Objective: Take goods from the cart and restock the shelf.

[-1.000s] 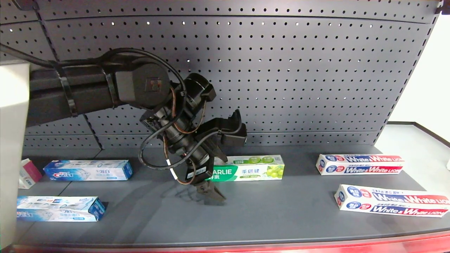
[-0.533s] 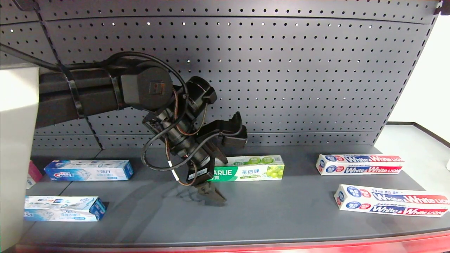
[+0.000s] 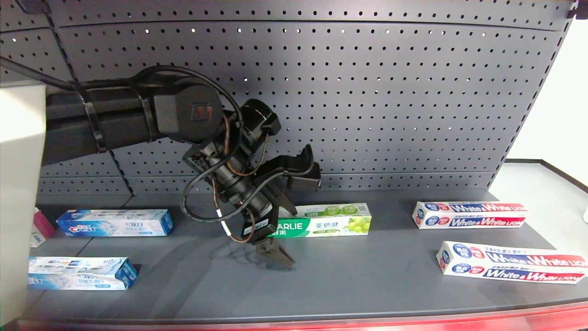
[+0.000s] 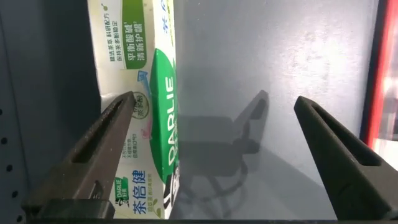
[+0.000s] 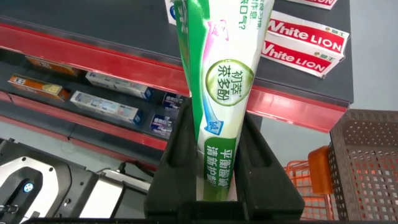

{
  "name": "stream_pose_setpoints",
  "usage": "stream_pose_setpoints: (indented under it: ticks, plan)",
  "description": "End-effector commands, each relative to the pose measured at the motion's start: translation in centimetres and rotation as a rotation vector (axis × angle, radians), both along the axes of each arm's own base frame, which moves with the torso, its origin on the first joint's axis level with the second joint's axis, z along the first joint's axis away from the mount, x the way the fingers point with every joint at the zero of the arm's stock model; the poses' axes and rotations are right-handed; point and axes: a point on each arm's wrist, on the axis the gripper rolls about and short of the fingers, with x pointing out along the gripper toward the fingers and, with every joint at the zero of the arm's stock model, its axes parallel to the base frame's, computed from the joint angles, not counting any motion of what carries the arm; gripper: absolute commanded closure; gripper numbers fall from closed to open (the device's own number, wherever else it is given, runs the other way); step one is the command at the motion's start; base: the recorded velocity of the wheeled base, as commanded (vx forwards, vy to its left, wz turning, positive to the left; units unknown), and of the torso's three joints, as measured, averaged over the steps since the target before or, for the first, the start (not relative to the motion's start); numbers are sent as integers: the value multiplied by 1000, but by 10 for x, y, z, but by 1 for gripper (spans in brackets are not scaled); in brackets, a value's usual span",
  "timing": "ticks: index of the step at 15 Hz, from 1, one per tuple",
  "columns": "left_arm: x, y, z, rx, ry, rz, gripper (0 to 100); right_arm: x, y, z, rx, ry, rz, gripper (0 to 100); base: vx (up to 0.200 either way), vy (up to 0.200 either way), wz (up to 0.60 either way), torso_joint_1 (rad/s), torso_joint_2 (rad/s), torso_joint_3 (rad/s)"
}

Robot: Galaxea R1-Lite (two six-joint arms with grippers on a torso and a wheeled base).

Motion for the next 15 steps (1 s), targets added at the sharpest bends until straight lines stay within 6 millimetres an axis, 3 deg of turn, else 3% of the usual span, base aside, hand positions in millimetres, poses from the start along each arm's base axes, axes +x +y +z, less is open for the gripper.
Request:
stream_pose_setpoints:
  ticks: [1,8,12,15]
  plan:
    - [-5,8,14,-29,-27,6,0,1,0,-3,-3,12,-1,100,0,0,0,0,0,0]
    - [-21,11,39,-83,-88,-36,0,-1,0,-9,-5,19,-1,100,0,0,0,0,0,0]
    - [-28,8,41,-102,-79,-66,0,0,0,-9,-1,2,-1,100,0,0,0,0,0,0]
    - [-39,18,38,-84,-63,-78,0,-1,0,-9,1,-2,-1,100,0,0,0,0,0,0]
